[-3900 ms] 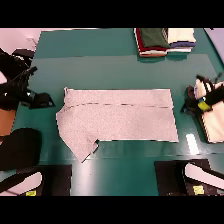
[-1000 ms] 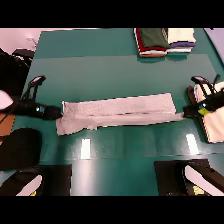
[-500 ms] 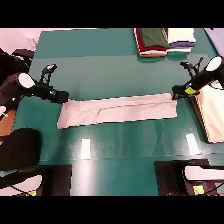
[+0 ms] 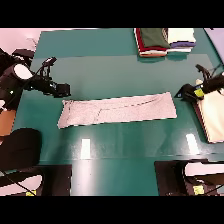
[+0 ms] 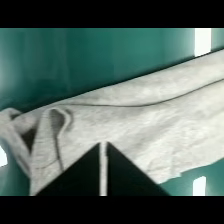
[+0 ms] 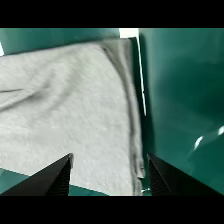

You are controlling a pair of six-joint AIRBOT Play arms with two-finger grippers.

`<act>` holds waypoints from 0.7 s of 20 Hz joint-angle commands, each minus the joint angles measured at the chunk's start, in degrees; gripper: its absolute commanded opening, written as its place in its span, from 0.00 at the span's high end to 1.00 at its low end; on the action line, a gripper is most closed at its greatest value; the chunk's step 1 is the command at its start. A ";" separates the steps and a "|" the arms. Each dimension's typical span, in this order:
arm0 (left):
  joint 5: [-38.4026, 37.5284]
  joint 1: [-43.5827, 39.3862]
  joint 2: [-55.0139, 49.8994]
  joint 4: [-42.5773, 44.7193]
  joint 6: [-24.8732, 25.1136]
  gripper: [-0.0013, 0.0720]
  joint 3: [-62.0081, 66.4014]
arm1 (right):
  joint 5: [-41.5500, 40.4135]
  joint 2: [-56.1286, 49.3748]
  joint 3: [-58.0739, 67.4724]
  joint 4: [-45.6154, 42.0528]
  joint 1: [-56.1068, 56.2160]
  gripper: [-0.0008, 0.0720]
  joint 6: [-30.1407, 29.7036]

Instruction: Fold the shirts.

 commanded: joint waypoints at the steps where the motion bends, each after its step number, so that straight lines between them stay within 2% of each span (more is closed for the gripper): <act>1: 1.62 0.00 -0.07 -8.52 1.46 0.95 0.46 | -0.02 -2.38 -5.05 5.40 -5.46 0.26 -3.45; 6: 3.48 -1.75 -0.24 -10.84 1.38 0.96 0.46 | -1.79 -7.39 -6.56 9.16 -0.96 0.31 -5.35; 11: 7.69 -9.31 -3.19 -10.71 -0.61 0.96 0.35 | -4.76 -7.32 -6.36 9.38 5.62 0.97 -9.51; 14: 11.67 -15.17 -7.48 -10.86 -2.14 0.96 0.37 | -2.36 -2.93 -2.93 9.49 5.53 0.97 -9.35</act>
